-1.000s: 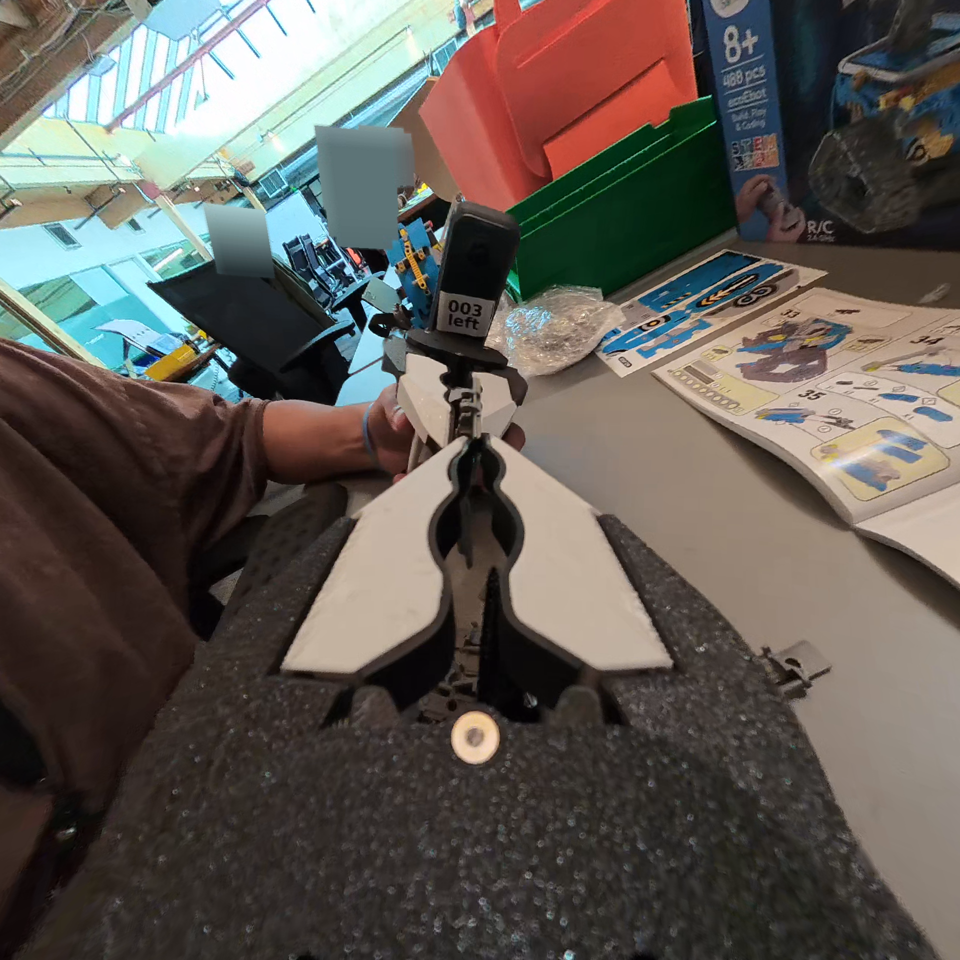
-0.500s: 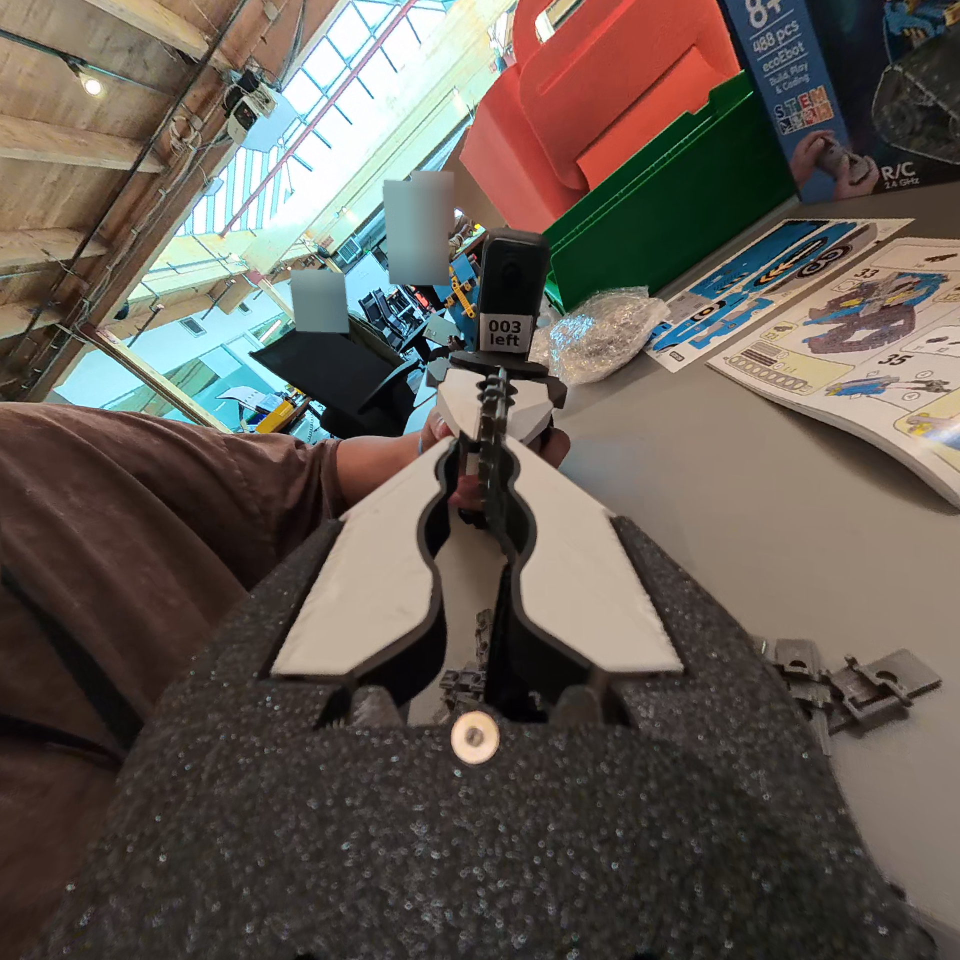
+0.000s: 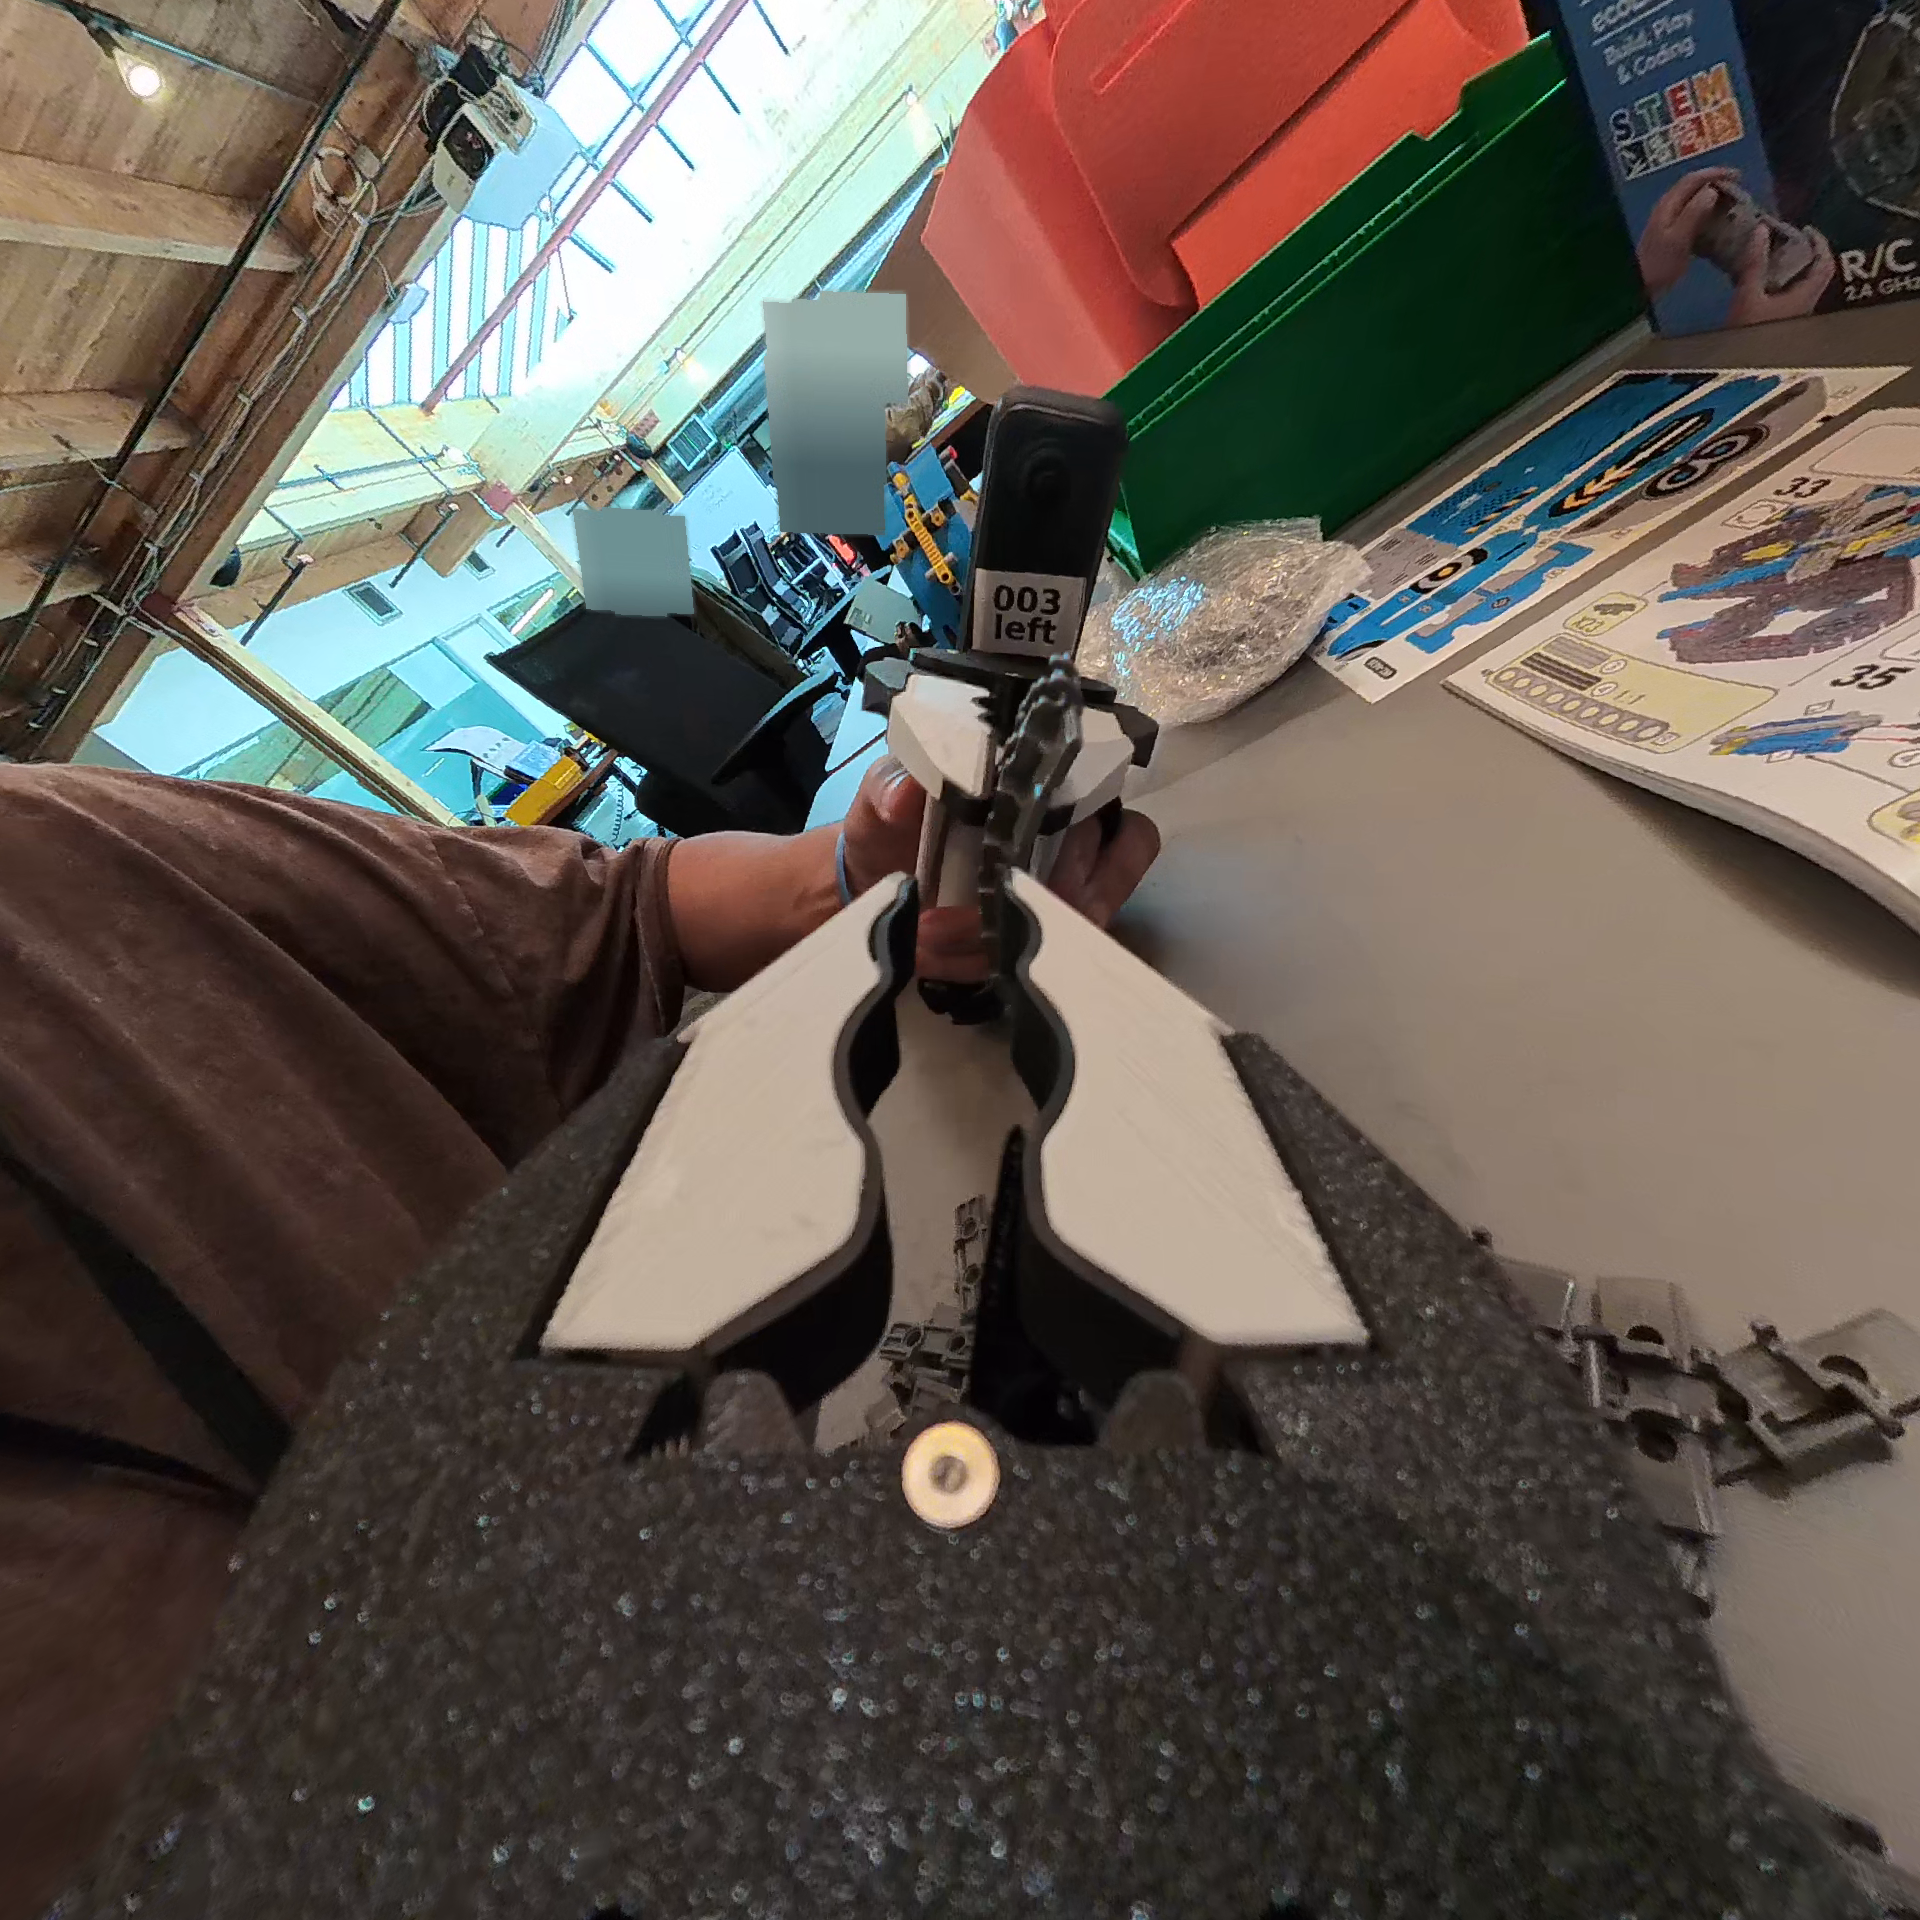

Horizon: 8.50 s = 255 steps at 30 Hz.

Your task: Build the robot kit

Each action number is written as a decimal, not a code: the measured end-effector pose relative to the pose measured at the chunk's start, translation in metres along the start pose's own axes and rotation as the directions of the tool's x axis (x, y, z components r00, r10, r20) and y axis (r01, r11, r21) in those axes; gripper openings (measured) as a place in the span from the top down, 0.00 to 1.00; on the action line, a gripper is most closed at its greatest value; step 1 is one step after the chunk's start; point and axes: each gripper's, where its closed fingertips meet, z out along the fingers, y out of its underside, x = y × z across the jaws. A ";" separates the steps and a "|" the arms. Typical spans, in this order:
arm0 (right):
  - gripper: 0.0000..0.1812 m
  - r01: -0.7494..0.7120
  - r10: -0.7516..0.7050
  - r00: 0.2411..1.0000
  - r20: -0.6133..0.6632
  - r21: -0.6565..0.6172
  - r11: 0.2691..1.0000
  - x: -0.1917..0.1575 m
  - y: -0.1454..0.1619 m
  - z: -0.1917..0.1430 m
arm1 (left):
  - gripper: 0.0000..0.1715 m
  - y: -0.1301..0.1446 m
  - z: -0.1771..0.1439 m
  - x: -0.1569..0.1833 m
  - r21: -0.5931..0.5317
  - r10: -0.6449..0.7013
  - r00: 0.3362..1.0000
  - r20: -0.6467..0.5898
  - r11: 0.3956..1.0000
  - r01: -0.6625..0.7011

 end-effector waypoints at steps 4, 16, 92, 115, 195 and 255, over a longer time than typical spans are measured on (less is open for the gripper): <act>0.92 0.002 -0.002 1.000 -0.003 -0.019 1.000 0.000 0.004 0.003 | 0.96 -0.002 -0.001 0.000 0.011 -0.008 1.000 -0.002 1.000 0.008; 0.93 0.011 -0.011 1.000 -0.007 -0.059 0.998 0.000 0.013 0.008 | 0.96 -0.006 -0.003 -0.002 0.032 -0.012 1.000 0.003 0.999 0.012; 0.72 0.436 -0.467 0.872 -0.146 -0.201 0.877 0.002 0.028 0.025 | 0.96 -0.029 -0.019 -0.005 0.165 -0.084 0.996 -0.035 0.982 0.088; 0.73 0.379 -0.430 0.894 -0.129 -0.296 0.877 0.011 0.047 0.027 | 0.96 -0.031 -0.020 -0.006 0.169 -0.080 0.996 -0.032 0.982 0.084; 0.77 0.456 -0.461 0.864 -0.203 -0.074 0.887 -0.004 -0.004 0.008 | 0.96 -0.011 -0.007 -0.001 0.064 -0.054 0.998 -0.030 0.996 0.056; 0.82 0.091 -0.128 0.980 -0.150 -0.234 0.968 0.017 0.029 0.000 | 0.99 -0.013 -0.035 0.035 -0.223 0.386 0.921 -0.047 0.895 -0.386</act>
